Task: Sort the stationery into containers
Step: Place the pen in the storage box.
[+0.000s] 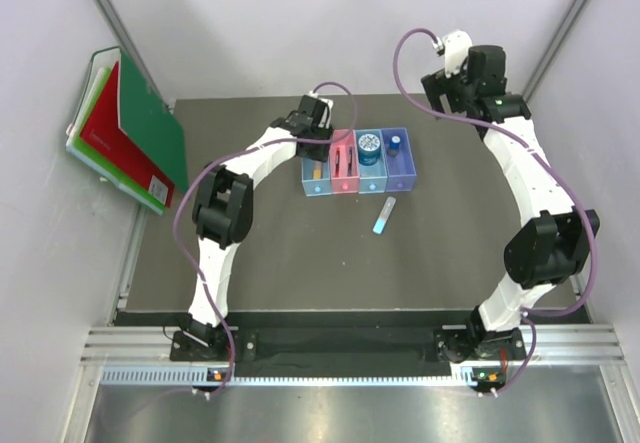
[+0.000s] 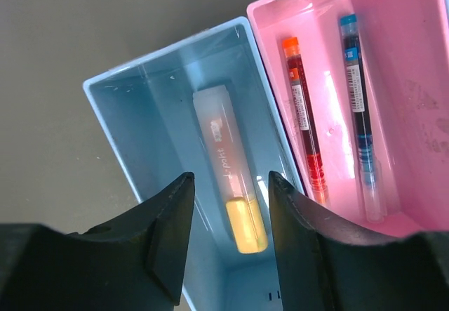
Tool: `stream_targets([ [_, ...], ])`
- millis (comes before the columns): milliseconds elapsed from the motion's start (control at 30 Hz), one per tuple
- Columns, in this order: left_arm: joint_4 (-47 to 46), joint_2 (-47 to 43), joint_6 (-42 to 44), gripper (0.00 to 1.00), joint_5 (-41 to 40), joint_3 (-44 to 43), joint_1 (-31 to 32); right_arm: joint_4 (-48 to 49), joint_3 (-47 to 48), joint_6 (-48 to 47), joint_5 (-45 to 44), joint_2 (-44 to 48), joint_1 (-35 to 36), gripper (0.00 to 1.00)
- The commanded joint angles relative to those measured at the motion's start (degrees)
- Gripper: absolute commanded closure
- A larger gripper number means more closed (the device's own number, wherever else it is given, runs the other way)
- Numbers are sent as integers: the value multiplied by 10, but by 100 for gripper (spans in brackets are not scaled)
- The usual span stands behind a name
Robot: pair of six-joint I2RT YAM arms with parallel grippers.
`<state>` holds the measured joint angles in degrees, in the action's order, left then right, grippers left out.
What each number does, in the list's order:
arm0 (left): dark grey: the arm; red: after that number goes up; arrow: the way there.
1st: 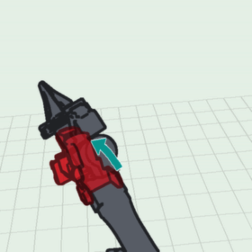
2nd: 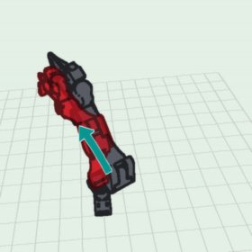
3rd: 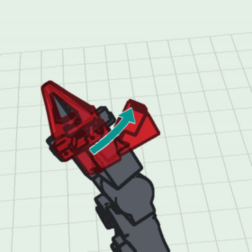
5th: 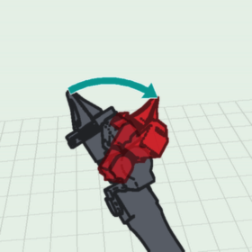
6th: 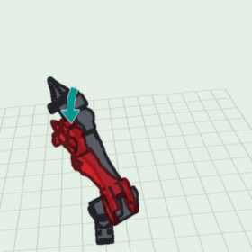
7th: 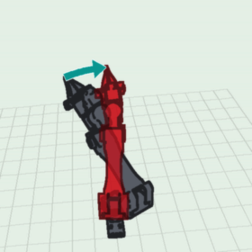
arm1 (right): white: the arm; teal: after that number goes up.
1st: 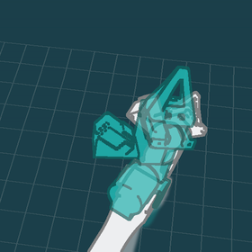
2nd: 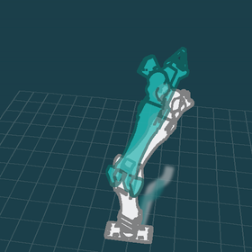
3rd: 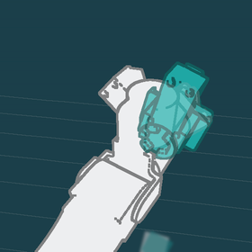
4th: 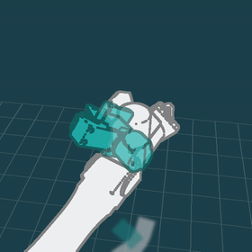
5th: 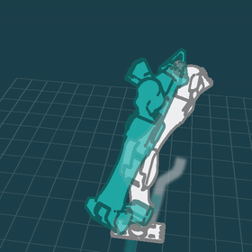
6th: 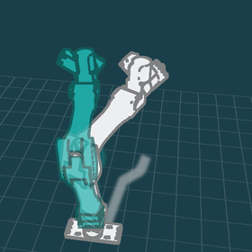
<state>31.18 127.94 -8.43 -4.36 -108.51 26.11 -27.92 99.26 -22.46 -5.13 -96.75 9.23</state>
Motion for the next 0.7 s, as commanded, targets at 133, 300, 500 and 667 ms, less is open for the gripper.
stream_targets([
  [133,-25,-70,3,48,4,-2,-4,-57,-27,-32,109,46,26,0],
  [300,-38,-111,10,48,15,0,-4,-114,-45,-45,187,66,39,1],
  [500,-75,-177,80,48,20,48,-5,-147,-135,24,247,101,62,3],
  [667,-125,-239,152,48,8,109,-4,-111,-218,129,267,110,66,5],
])
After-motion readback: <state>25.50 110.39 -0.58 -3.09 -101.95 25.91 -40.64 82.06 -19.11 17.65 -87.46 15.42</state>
